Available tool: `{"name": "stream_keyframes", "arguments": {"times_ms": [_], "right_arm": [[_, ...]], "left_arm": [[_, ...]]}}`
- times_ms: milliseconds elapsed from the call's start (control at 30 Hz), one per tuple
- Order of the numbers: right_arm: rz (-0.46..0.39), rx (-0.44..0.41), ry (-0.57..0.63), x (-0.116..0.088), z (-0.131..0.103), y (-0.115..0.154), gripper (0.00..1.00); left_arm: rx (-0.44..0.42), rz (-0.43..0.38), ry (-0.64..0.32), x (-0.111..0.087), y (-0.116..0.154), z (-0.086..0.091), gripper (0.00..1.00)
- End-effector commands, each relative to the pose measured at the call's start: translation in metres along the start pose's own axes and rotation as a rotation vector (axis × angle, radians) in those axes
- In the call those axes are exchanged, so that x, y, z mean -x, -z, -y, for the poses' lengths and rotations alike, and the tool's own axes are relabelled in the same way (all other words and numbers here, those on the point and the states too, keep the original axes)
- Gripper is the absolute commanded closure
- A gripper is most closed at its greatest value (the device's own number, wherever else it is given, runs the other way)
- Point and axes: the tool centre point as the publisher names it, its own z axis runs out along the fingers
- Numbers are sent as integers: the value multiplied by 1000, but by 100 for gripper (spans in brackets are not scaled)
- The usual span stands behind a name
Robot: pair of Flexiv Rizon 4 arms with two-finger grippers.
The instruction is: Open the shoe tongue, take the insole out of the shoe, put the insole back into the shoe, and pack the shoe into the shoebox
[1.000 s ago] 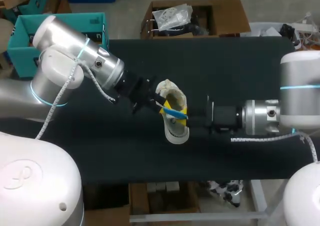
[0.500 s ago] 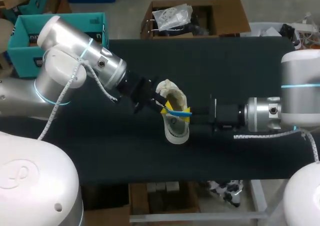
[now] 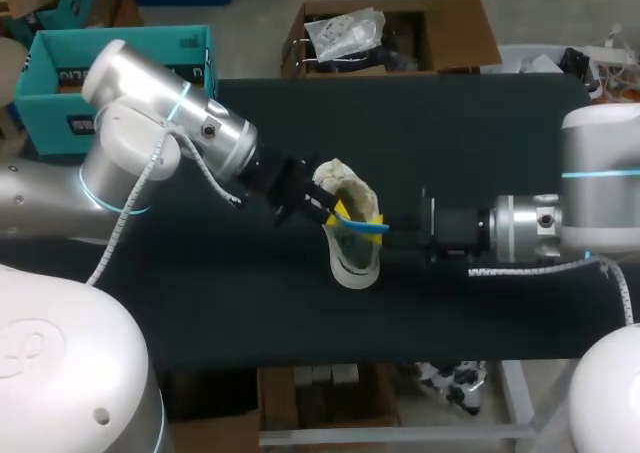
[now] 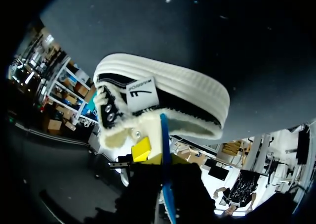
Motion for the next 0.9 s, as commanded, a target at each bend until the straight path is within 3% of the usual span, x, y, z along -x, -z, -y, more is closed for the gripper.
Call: {"name": "stream_keyframes", "arguments": {"times_ms": [33,900], "right_arm": [[6,-13,-3,-1,-8,-3,100],[20,-29,-19,-3,-12,-9,100]], "left_arm": [[-6,4,5,1,-1,-2,100],[-6,17,34,-5,3,-7,100]]}}
